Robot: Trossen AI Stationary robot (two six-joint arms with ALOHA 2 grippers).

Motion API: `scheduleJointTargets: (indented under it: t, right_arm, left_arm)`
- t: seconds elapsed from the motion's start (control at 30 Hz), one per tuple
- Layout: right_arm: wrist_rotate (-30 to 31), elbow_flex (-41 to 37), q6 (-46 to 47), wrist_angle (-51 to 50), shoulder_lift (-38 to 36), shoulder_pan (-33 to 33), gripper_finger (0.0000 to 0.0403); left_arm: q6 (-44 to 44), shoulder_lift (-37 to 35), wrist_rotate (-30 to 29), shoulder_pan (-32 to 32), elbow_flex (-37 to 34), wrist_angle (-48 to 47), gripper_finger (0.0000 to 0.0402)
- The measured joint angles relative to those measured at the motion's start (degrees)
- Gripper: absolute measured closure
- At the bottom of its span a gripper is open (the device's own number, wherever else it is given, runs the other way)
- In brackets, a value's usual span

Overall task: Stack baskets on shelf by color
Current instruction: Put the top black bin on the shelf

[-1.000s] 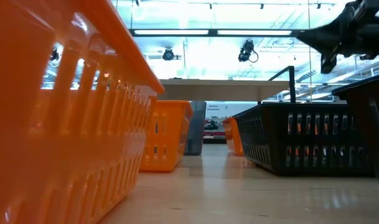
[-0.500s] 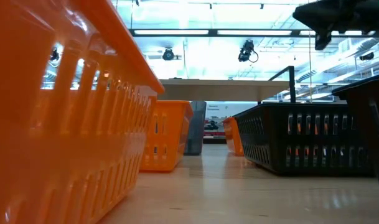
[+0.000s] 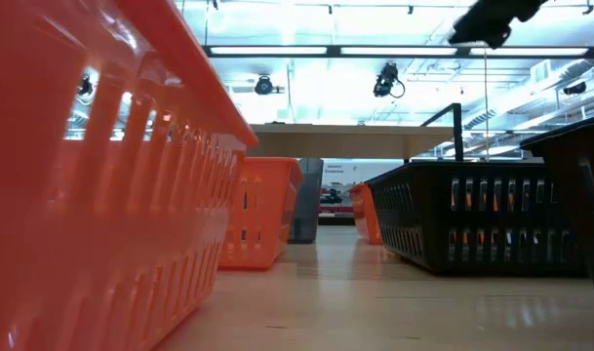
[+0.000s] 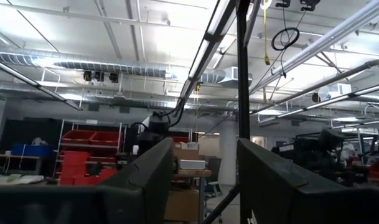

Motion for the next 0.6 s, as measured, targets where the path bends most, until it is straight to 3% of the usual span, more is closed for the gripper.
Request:
scheduleJointTargets:
  t: [0.1, 0.3, 0.6]
  right_arm:
    - [-3.0, 3.8, 4.5, -10.6, 3.7, 0.3, 0.0247]
    - [-11.6, 4.6, 13.2, -20.5, 8.0, 1.7, 0.0247]
    - [-13.0, 4.6, 22.8, -32.0, 11.3, 5.5, 0.0247]
  left_arm:
    - [-0.2, 0.0, 0.0, 0.0, 0.0, 0.0, 0.0219]
    - [-1.5, 0.0, 0.0, 0.0, 0.0, -0.4, 0.0219]
    - [-1.7, 0.0, 0.0, 0.0, 0.0, -1.5, 0.0225]
